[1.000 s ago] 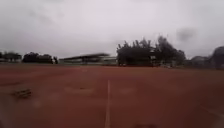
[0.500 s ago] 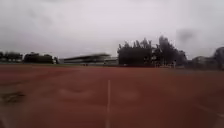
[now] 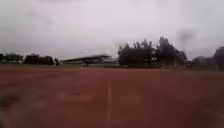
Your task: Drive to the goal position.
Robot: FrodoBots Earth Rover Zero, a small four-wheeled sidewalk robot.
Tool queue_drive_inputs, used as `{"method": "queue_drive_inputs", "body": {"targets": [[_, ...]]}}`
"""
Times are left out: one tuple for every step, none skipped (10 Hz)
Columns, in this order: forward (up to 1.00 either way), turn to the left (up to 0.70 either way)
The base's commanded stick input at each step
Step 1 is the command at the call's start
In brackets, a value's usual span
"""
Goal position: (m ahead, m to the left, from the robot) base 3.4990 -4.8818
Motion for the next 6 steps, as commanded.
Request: {"method": "queue_drive_inputs", "body": {"targets": [[0.5,0.0],[0.5,0.0],[0.5,0.0],[0.5,0.0],[0.5,0.0],[0.5,0.0]]}}
